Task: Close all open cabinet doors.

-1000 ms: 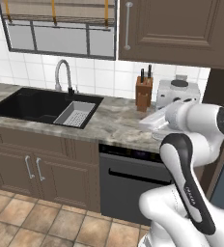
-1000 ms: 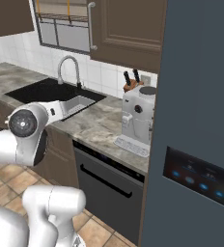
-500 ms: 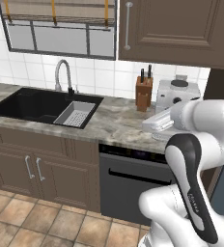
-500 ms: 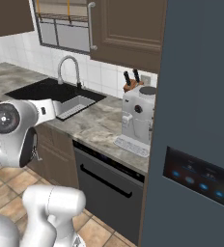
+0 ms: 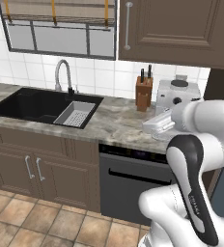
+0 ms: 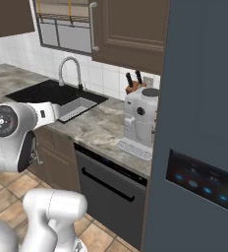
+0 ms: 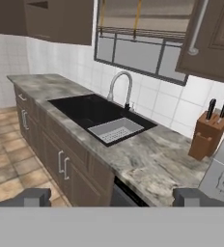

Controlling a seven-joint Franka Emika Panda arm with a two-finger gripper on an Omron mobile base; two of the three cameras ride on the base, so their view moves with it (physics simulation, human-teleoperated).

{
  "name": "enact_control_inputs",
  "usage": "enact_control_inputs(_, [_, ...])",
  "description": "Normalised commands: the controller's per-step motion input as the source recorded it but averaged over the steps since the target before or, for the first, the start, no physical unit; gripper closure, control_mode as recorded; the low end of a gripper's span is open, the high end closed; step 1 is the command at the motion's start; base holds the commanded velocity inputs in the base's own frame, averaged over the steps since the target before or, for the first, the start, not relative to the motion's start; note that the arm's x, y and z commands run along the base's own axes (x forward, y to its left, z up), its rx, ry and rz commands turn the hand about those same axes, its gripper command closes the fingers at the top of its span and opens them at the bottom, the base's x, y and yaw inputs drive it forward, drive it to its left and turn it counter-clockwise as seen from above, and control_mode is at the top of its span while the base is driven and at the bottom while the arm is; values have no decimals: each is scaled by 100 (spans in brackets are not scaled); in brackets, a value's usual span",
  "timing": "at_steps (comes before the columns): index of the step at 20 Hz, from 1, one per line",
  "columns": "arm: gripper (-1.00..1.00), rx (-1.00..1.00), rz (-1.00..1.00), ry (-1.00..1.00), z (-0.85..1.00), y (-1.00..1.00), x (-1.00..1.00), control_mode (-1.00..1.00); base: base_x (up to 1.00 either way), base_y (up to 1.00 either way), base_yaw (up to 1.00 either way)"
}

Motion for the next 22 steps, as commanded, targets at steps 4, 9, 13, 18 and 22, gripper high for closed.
enact_control_inputs(4, [-100,0,0,0,0,0,0,100,-22,47,0])
enact_control_inputs(9, [-100,0,0,0,0,0,0,100,-1,64,0])
enact_control_inputs(13, [-100,0,0,0,0,0,0,100,12,73,0])
enact_control_inputs(18, [-100,0,0,0,0,0,0,100,35,81,0])
enact_control_inputs(22, [-100,0,0,0,0,0,0,100,41,89,0])
